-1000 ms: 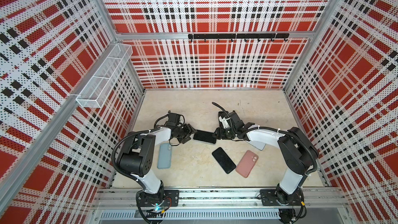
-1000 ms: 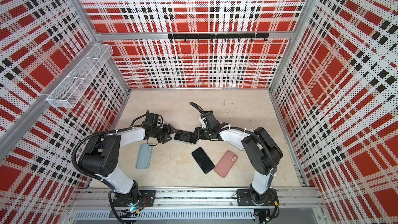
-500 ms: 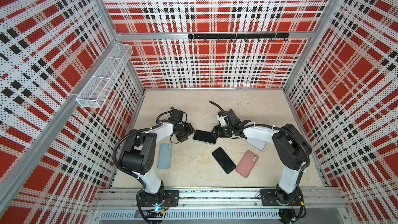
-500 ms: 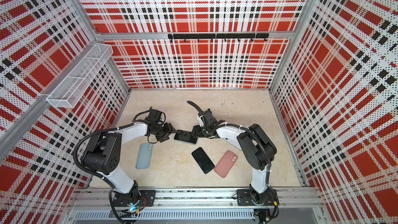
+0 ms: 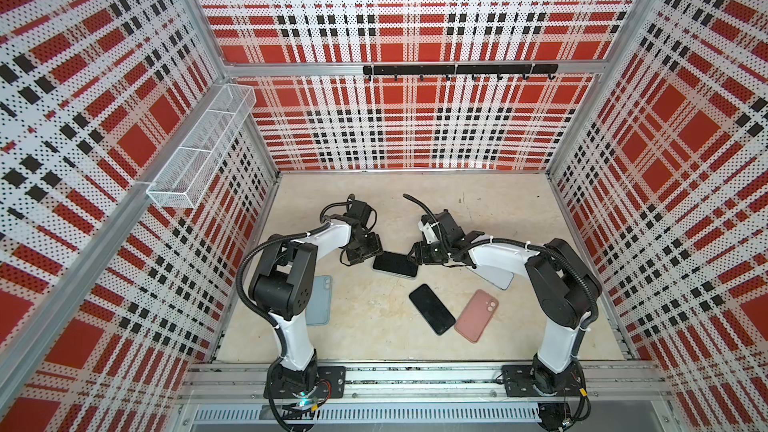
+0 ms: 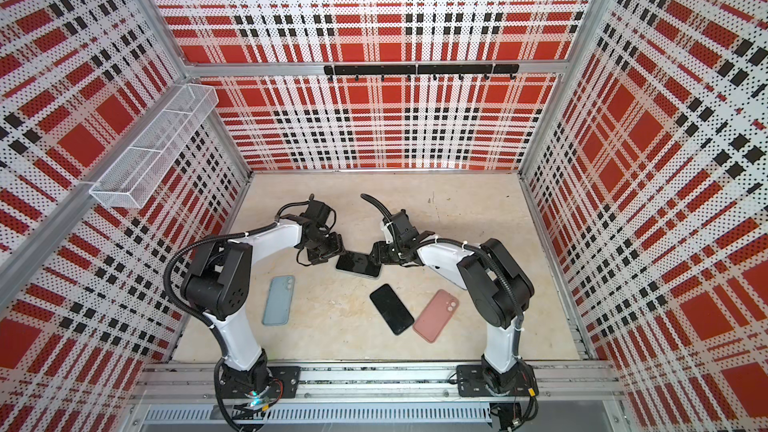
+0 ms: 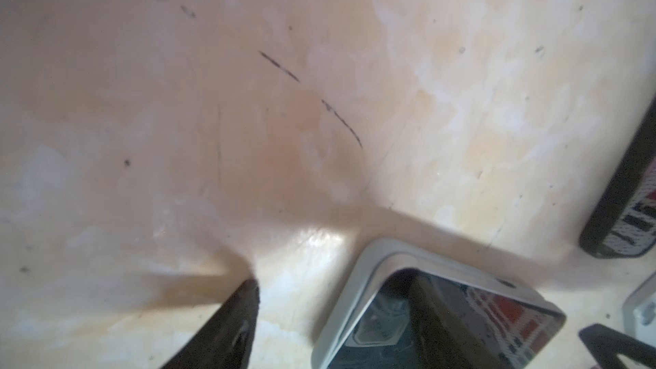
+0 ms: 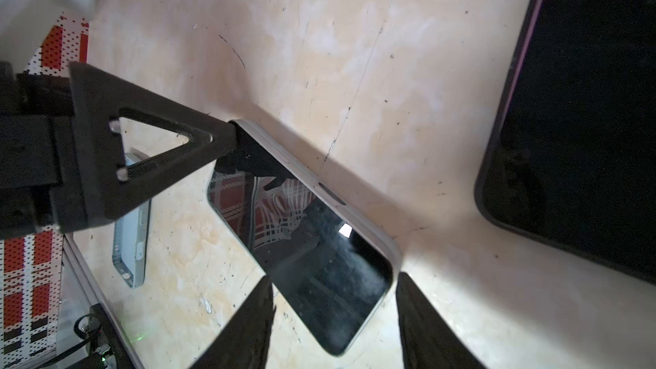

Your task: Put the phone into the phone case

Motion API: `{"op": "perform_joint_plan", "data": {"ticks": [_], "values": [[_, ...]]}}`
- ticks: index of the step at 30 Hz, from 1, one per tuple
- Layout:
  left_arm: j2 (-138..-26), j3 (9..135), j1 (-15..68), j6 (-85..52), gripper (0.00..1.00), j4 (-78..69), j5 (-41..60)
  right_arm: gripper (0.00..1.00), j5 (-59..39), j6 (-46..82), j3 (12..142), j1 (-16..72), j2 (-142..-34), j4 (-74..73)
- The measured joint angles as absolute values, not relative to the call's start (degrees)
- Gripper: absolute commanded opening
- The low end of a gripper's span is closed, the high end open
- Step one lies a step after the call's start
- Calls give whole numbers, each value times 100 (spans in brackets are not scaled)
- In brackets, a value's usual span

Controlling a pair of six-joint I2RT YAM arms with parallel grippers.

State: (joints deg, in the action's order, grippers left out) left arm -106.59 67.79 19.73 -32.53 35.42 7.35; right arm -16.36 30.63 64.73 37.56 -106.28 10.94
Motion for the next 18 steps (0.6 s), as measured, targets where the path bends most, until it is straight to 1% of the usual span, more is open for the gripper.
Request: {"op": "perform_joint_plan", "data": {"ticks": [3, 8, 11, 15, 18], "values": [[-10676, 6790, 2095, -3081, 60, 3671, 513, 57, -1636, 3059, 6471, 3726, -10626, 1092], [-10770, 6928, 2169, -2969, 59, 3811, 486, 57, -1634, 3055, 6471, 3719, -10626, 1090], [-10818, 6995, 2196, -2936, 53, 3861, 471, 57, -1627, 3055, 6464, 3712, -10615, 1079], [-10847, 7019, 2196, -2936, 44, 3861, 539, 57, -1619, 3059, 6324, 3701, -10558, 1007], [-10836, 6978, 2139, -2985, 41, 3791, 672, 57, -1643, 3085, 6208, 3699, -10523, 965]]}}
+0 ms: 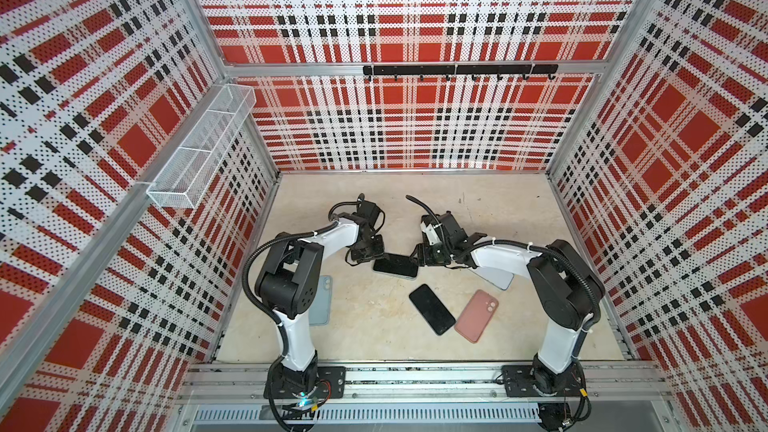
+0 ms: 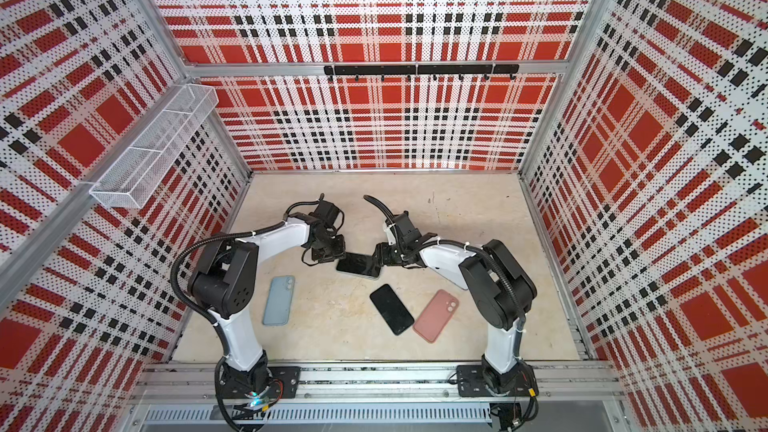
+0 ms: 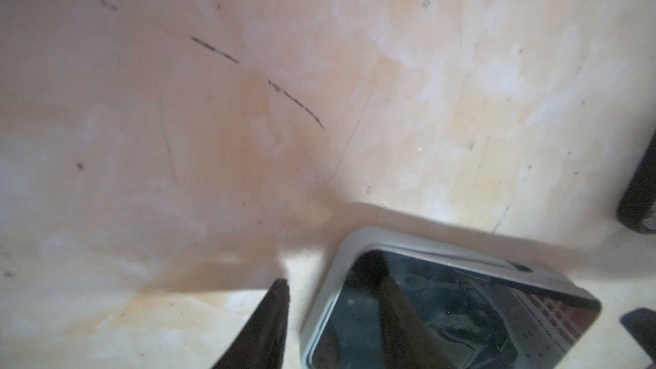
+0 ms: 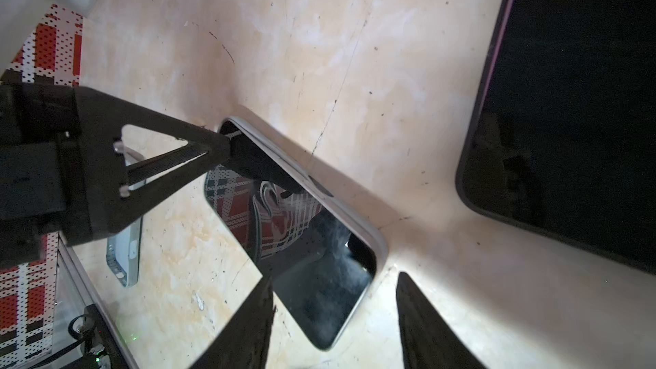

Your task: Put the phone into the phone case

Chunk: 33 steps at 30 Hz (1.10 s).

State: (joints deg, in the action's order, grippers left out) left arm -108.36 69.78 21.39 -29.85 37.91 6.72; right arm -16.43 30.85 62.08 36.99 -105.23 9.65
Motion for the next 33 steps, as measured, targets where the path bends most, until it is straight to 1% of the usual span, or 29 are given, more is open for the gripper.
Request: {"op": "perform_joint_plan", "data": {"ticks": [4, 6, 10, 13, 15, 19, 22, 26, 33], "values": [[-10715, 6716, 2018, -3159, 37, 3479, 1076, 53, -1717, 3183, 5970, 3699, -10508, 808], [-10680, 6637, 1979, -3232, 35, 3343, 1216, 49, -1763, 3269, 5806, 3699, -10492, 733], [-10621, 6521, 1968, -3334, 35, 3177, 1356, 44, -1839, 3378, 5653, 3699, -10490, 687], [-10549, 6390, 1962, -3413, 42, 3044, 1411, 40, -1896, 3444, 5649, 3701, -10490, 598], [-10479, 6278, 1962, -3452, 47, 2939, 1459, 35, -1907, 3472, 5649, 3723, -10490, 537], [-10335, 6086, 1964, -3557, 54, 2742, 1544, 29, -1929, 3531, 5649, 3743, -10495, 495], [-10256, 5979, 1962, -3614, 55, 2635, 1592, 27, -1949, 3540, 5658, 3767, -10506, 482], [-10202, 5863, 1935, -3721, 55, 2449, 1702, 13, -1942, 3570, 5666, 3798, -10523, 497], [-10165, 5747, 1865, -3898, 56, 2244, 1868, 8, -1935, 3605, 5798, 3785, -10578, 674]]}}
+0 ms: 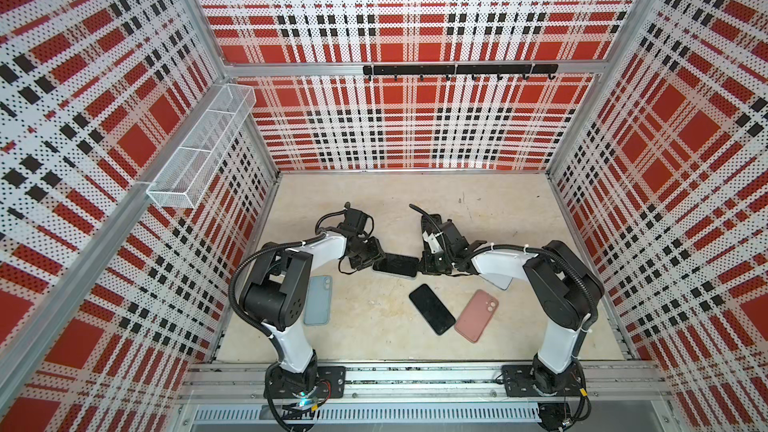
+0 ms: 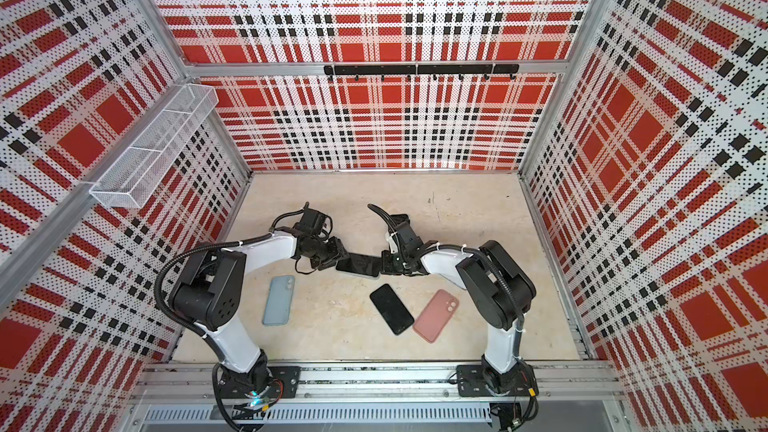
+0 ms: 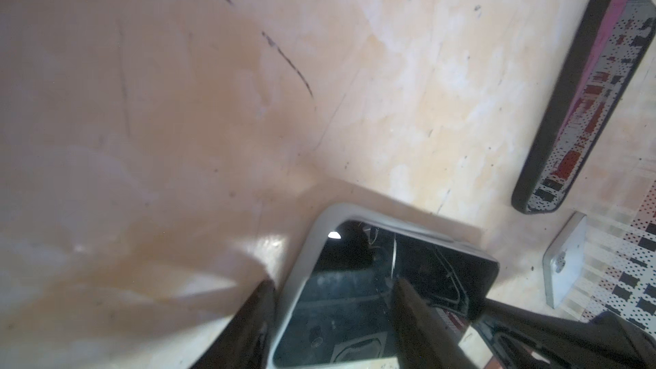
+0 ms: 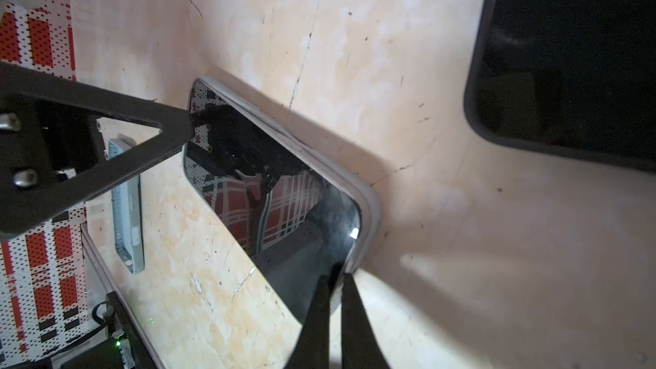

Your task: Put the phone into the phone case

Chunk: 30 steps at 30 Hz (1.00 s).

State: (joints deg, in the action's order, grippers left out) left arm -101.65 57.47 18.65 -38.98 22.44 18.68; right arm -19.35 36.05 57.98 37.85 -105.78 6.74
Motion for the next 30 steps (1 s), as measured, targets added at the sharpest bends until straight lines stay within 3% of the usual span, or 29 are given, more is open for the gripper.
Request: {"op": "perform_joint_plan", "data": {"ticks": [16, 24, 30], "values": [[-10116, 5680, 1796, -3966, 56, 2123, 1719, 8, -1780, 3699, 6165, 3863, -10816, 805], [-10071, 5625, 1798, -4012, 58, 2053, 1756, 42, -1747, 3651, 6090, 4049, -10807, 751], [-10033, 5531, 1809, -4053, 58, 1953, 1918, 53, -1793, 3656, 5802, 4036, -10543, 613]]}}
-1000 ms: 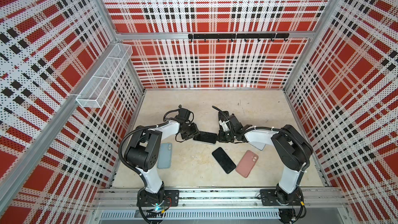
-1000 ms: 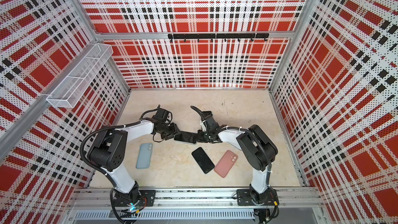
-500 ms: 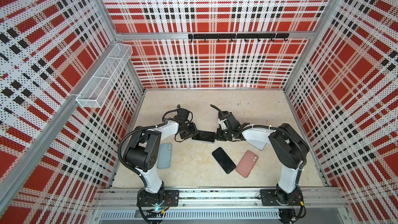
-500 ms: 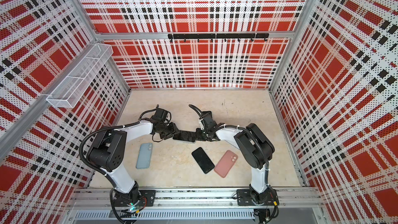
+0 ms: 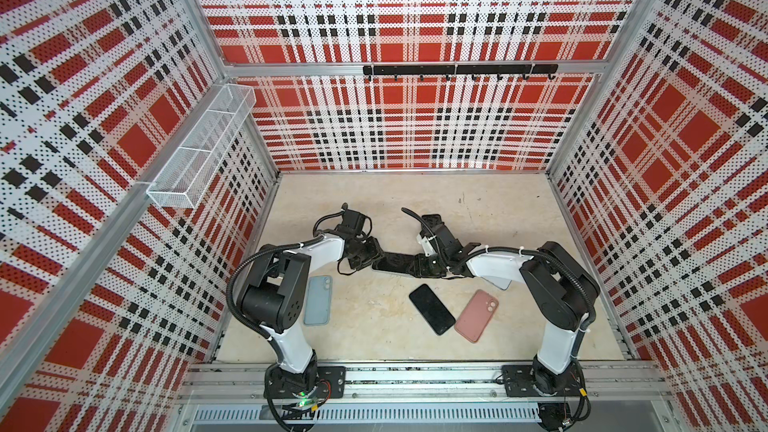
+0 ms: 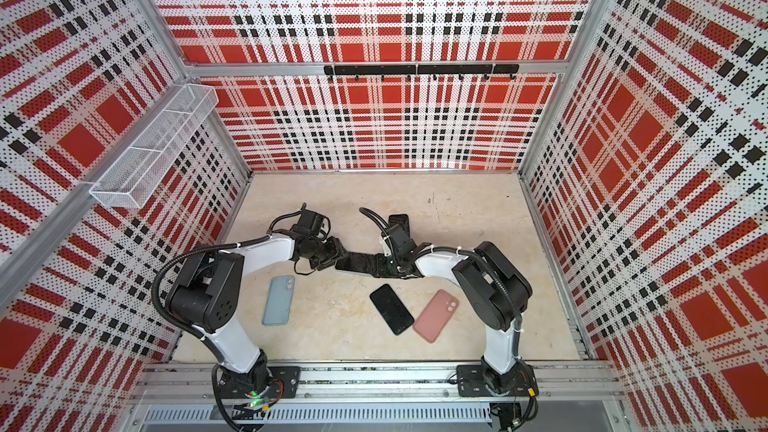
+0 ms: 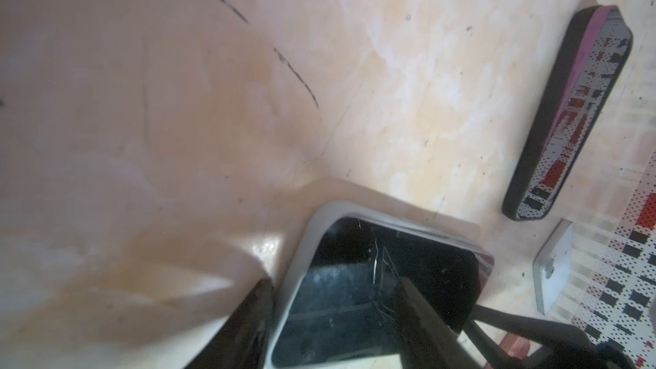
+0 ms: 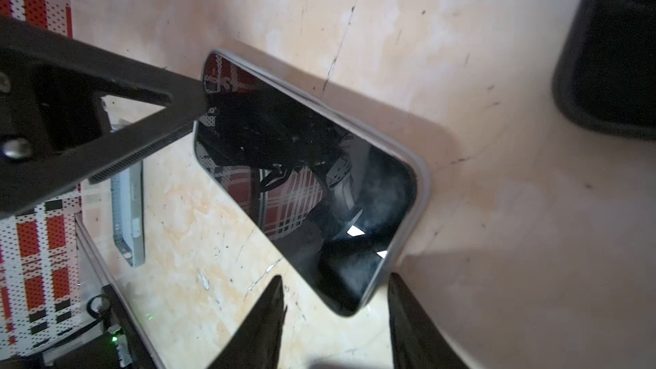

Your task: Put the phone into the phone case

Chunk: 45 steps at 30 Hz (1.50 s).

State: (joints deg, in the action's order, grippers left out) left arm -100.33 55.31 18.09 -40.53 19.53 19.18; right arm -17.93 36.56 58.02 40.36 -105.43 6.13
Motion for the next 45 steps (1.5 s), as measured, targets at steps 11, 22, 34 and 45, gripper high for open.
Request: {"op": "perform_joint_plan", "data": {"ticks": [11, 22, 34, 45], "values": [[-10005, 5472, 1809, -4115, 58, 1883, 1984, 61, -1975, 3778, 5588, 3815, -10514, 272], [-9935, 5339, 1846, -4237, 58, 1717, 1986, 59, -2547, 4093, 5605, 3636, -10855, -543], [-9784, 5043, 1848, -4491, 58, 1326, 1940, 55, -3105, 4740, 4919, 3361, -11019, -2346], [-9675, 4925, 1894, -4589, 69, 1135, 2067, 56, -3022, 4438, 4890, 3389, -10798, -1800]]}}
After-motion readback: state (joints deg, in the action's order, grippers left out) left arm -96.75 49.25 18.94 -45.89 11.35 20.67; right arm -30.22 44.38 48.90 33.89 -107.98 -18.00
